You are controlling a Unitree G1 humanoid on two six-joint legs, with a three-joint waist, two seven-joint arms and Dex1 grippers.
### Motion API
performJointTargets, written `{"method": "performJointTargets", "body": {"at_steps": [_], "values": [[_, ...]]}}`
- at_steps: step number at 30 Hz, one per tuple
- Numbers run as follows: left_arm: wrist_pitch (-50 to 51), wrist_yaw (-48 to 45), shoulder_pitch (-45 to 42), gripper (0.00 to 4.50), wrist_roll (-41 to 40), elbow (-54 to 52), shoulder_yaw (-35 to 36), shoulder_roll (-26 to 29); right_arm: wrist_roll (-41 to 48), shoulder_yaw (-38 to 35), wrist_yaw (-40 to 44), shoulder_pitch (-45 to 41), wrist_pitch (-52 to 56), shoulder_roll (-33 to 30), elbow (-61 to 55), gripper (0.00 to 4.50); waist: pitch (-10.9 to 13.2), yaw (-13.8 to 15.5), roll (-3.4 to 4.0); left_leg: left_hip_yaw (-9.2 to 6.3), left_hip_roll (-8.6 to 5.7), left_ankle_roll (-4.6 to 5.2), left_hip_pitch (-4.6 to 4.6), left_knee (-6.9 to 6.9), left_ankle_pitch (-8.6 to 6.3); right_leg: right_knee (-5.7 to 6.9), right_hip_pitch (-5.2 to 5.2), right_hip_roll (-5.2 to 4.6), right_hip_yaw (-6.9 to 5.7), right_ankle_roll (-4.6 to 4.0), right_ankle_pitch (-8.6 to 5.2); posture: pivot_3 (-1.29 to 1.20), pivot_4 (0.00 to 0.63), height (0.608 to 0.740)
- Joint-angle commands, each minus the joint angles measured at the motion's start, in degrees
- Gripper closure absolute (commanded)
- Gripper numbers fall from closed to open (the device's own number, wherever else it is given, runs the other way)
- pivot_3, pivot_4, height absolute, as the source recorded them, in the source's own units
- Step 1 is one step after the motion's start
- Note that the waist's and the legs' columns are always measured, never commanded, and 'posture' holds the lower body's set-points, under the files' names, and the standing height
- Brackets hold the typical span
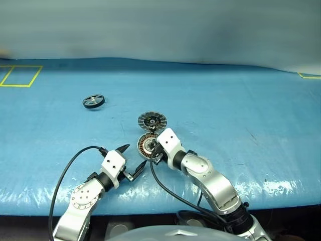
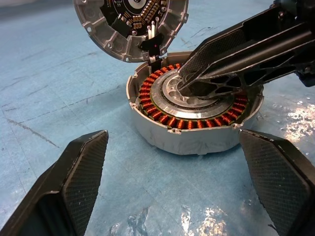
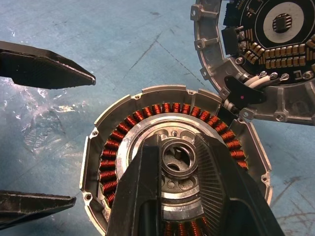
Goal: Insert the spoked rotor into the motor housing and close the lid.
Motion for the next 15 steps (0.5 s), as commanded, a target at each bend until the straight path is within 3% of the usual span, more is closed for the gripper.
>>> {"method": "performJointTargets", "body": {"at_steps": [1, 4, 12, 15], "values": [[-1.0, 0.1, -0.5, 0.00, 0.0, -0.6, 0.0, -0.5, 0.1, -0.4, -0.6, 0.5, -0.1, 1.0, 1.7, 2.91, 0.0, 0.0, 0.00, 0.00, 0.00, 0.00, 0.01, 0.00, 0.00, 0.00, 0.00, 0.00, 0.00, 0.00, 0.00, 0.00, 0.150, 0.740], [-1.0, 0.1, -0.7, 0.00, 0.0, -0.5, 0.0, -0.8, 3.4, -3.3, -0.7, 0.7, -0.1, 4.0, -1.4, 1.94, 0.0, 0.0, 0.00, 0.00, 0.00, 0.00, -0.01, 0.00, 0.00, 0.00, 0.00, 0.00, 0.00, 0.00, 0.00, 0.00, 0.150, 0.740], [-0.9, -0.4, -0.7, 0.00, -0.7, -0.5, 0.2, -0.9, 9.2, -6.4, -0.4, -0.8, 15.1, 3.9, -15.5, 1.94, 0.0, 0.1, 0.05, -0.02, 0.00, 0.00, -0.10, -0.04, 0.00, 0.01, -0.08, 0.00, -0.01, 0.00, 0.00, 0.00, 0.150, 0.740], [-0.9, -0.3, -0.8, 0.00, -0.7, -0.5, 0.3, -1.1, 8.6, -5.2, -1.1, -2.8, 20.2, 1.5, -16.8, 2.87, 0.0, 0.1, 0.05, -0.01, 0.00, 0.00, -0.10, -0.02, 0.00, 0.00, -0.08, -0.01, 0.00, -0.01, 0.00, 0.00, 0.150, 0.740]]}}
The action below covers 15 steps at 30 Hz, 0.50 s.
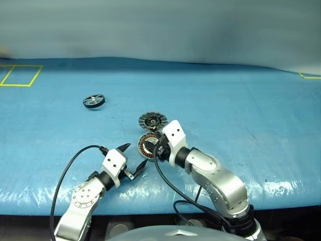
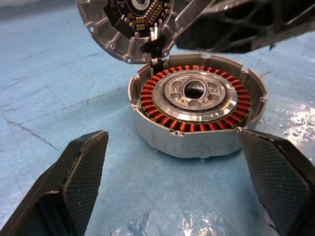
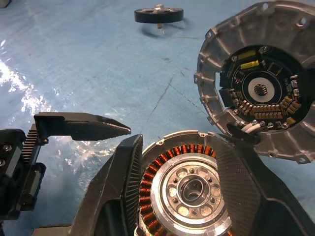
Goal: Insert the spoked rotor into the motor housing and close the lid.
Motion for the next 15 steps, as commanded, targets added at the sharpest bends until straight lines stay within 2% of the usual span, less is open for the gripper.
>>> {"method": "performJointTargets", "body": {"at_steps": [1, 5, 15], "values": [[-0.9, -0.3, -0.1, 0.00, -0.7, -0.7, 0.3, -0.4, -0.4, 2.1, -1.0, -2.8, 5.0, -2.5, -3.1, 3.26, 0.0, 0.0, 0.00, 0.00, 0.00, 0.00, 0.00, 0.00, 0.00, -0.01, 0.00, 0.00, 0.00, 0.00, 0.00, 0.00, 0.150, 0.740], [-1.3, -1.4, -0.2, 0.00, -1.0, -0.5, 0.0, 0.0, -4.1, 7.2, -3.8, -5.1, 3.8, -4.8, -1.8, 4.44, 0.0, -0.1, 0.02, 0.01, 0.00, 0.00, 0.00, -0.02, 0.00, 0.01, -0.05, 0.01, 0.00, -0.01, -0.01, 0.00, 0.150, 0.740], [-2.1, -1.6, -0.8, 0.00, -1.2, 0.2, 0.1, -0.6, -6.8, 11.1, -6.9, -7.5, 4.7, -3.5, 1.1, 4.44, 0.0, -0.1, 0.01, 0.01, 0.00, 0.00, -0.03, -0.05, 0.00, -0.01, -0.07, 0.00, -0.01, -0.02, -0.02, 0.00, 0.150, 0.740]]}}
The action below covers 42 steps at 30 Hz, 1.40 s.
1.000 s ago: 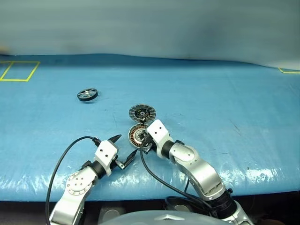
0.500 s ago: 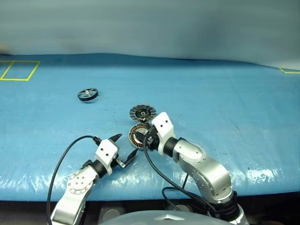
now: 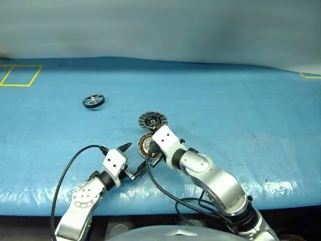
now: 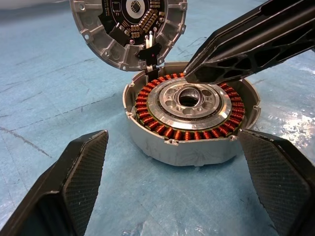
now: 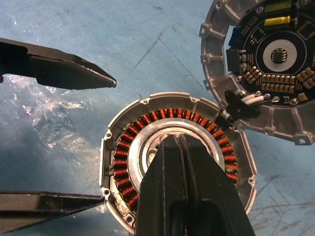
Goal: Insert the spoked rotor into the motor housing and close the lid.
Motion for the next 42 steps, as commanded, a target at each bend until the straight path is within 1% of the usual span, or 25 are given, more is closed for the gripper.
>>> {"method": "performJointTargets", "body": {"at_steps": [1, 10, 20, 28, 33, 40, 42], "values": [[-0.8, -0.4, -0.5, 0.00, -0.1, -0.3, 0.0, 0.0, -1.1, 1.3, -0.8, -1.5, 0.0, 0.6, 0.0, 4.44, 0.0, 0.0, -0.01, 0.00, 0.00, 0.00, 0.01, 0.01, 0.00, 0.00, 0.01, 0.00, 0.00, 0.00, 0.00, 0.00, 0.150, 0.740], [-0.7, 0.0, 0.0, 0.00, -0.6, -0.6, 0.4, -0.5, -0.8, -1.3, -0.7, 0.0, 0.2, 0.9, 2.9, 4.44, 0.0, 0.0, -0.01, -0.01, 0.00, 0.00, -0.01, -0.02, 0.00, -0.01, 0.00, 0.00, 0.00, 0.00, 0.00, 0.00, 0.150, 0.740], [0.6, -0.7, 0.4, 0.00, -0.6, -1.0, 0.2, 0.4, -0.8, -3.4, -0.9, 2.2, 2.2, -0.5, 1.8, 4.44, 0.0, 0.1, -0.01, -0.01, -0.01, 0.00, 0.00, 0.00, 0.00, -0.03, 0.03, -0.01, 0.00, 0.00, 0.00, 0.00, 0.150, 0.740], [1.1, -1.2, 0.2, 0.00, -0.6, -0.9, 0.2, 0.4, -0.6, -2.0, -0.6, 2.1, 2.1, -0.6, 1.7, 4.44, 0.0, 0.1, -0.01, -0.01, -0.01, 0.00, 0.01, 0.01, 0.00, -0.02, 0.01, -0.01, 0.00, 0.00, -0.01, 0.00, 0.150, 0.740], [0.9, -1.1, -0.2, 0.00, -0.6, -0.5, 0.0, -0.2, -1.1, 0.5, 0.9, 2.1, 1.7, -3.5, 2.1, 4.44, 0.0, 0.1, -0.01, -0.01, -0.01, 0.00, 0.01, 0.00, 0.00, -0.03, 0.02, -0.01, 0.00, 0.00, -0.01, 0.00, 0.150, 0.740], [1.5, -0.8, 0.5, 0.00, -1.1, -1.0, 0.8, -0.3, 3.5, -4.8, 4.1, 2.1, -2.8, -1.0, -2.3, 4.44, 0.0, 0.1, -0.01, -0.01, 0.00, 0.00, -0.01, 0.00, 0.00, -0.02, 0.01, -0.01, 0.00, 0.00, -0.01, 0.00, 0.150, 0.740], [4.6, -2.4, 1.5, 0.00, -5.0, -2.1, 1.8, 0.2, 6.6, -7.4, 6.0, 3.4, -3.4, 0.0, -3.7, 4.44, 0.0, 0.0, -0.01, -0.01, 0.00, 0.00, -0.01, -0.03, 0.00, -0.02, 0.00, 0.00, 0.00, 0.00, -0.01, 0.00, 0.150, 0.740]]}}
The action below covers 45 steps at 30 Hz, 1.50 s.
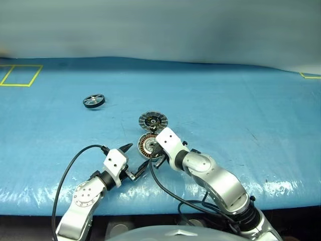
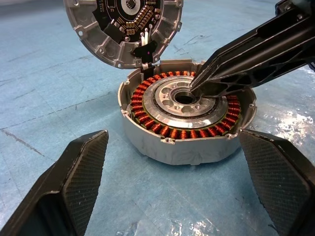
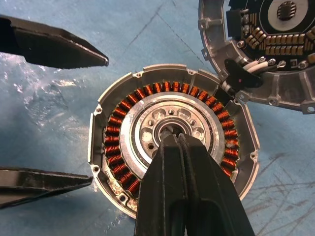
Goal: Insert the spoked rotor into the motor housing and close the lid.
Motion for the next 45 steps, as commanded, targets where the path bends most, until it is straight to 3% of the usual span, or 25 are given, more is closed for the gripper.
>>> {"method": "performJointTargets", "body": {"at_steps": [1, 6, 9, 17, 25, 30, 36, 39, 45], "values": [[3.7, -2.3, 1.8, 0.00, -5.5, -3.0, 2.2, 1.0, 4.9, -4.4, 3.8, 1.6, -2.9, 0.5, -5.2, 4.44, 0.0, -0.1, 0.00, 0.00, 0.00, 0.00, 0.00, -0.01, 0.00, 0.00, -0.01, 0.00, 0.00, 0.00, 0.00, 0.00, 0.150, 0.740], [10.0, -2.8, 3.7, 0.00, -10.4, -5.4, 6.6, 3.8, 7.3, -7.9, 7.5, 4.2, -6.8, -4.3, -7.2, 4.44, 0.1, 0.0, -0.01, 0.00, 0.01, 0.02, -0.01, -0.01, -0.03, -0.02, -0.03, 0.00, -0.01, -0.03, -0.04, 0.00, 0.150, 0.740], [13.4, 0.6, 1.7, 0.00, -16.2, -6.1, 13.0, 1.7, 8.6, -10.2, 9.1, 6.0, -11.1, -5.6, -7.6, 4.44, 0.1, 0.0, -0.02, 0.01, 0.01, 0.02, 0.01, 0.04, -0.03, 0.00, -0.05, -0.01, 0.00, -0.03, -0.04, 0.00, 0.150, 0.740], [19.7, 4.8, -4.8, 0.00, -15.7, -7.2, 18.8, 5.2, 6.8, -10.4, 9.4, 9.9, -19.6, -7.8, -5.0, 4.44, 0.2, 0.0, -0.11, 0.01, 0.00, 0.02, 0.00, 0.01, -0.03, -0.05, 0.03, 0.00, 0.00, 0.00, -0.02, 0.00, 0.150, 0.740], [31.0, 3.6, -14.5, 0.00, -14.5, -3.3, 21.3, 15.8, 6.5, -10.4, 9.3, 14.5, -24.0, -7.8, -3.4, 4.44, 0.3, 0.1, -0.24, 0.00, 0.00, 0.01, 0.02, 0.04, -0.02, -0.01, 0.03, 0.01, -0.01, 0.00, -0.02, 0.00, 0.150, 0.740], [41.2, -0.8, -22.9, 0.00, -17.2, 1.1, 22.3, 23.8, 5.4, -10.7, 8.9, 17.9, -32.8, -6.0, -1.7, 4.44, 0.4, 0.0, -0.37, 0.00, 0.01, 0.01, -0.01, -0.01, -0.03, -0.01, -0.02, 0.01, -0.02, 0.00, -0.02, 0.00, 0.150, 0.740], [32.6, -11.9, -31.4, 0.00, -12.9, 10.2, 17.4, 32.5, 4.0, -9.7, 8.7, 20.1, -36.5, -5.5, 1.0, 4.44, 0.6, 0.1, -0.43, 0.00, 0.03, -0.02, -0.01, -0.08, -0.04, 0.00, -0.07, 0.02, -0.05, -0.02, -0.03, 0.00, 0.150, 0.740], [27.3, -19.4, -37.2, 0.00, -7.2, 18.5, 10.4, 37.2, 3.8, -9.8, 9.5, 20.1, -37.8, -5.9, 2.0, 4.44, 0.7, 0.2, -0.42, 0.02, 0.03, -0.02, -0.01, -0.06, -0.04, -0.01, -0.06, 0.01, -0.04, -0.02, -0.02, 0.00, 0.150, 0.740], [20.1, -33.3, -52.7, 0.00, 3.2, 34.4, -2.6, 40.3, 4.3, -10.2, 10.5, 20.1, -38.6, -6.2, 2.5, 4.44, 0.8, 0.4, -0.46, 0.02, 0.03, -0.01, -0.07, -0.06, -0.04, 0.05, -0.10, 0.04, -0.05, -0.02, -0.02, 0.00, 0.150, 0.740]]}}
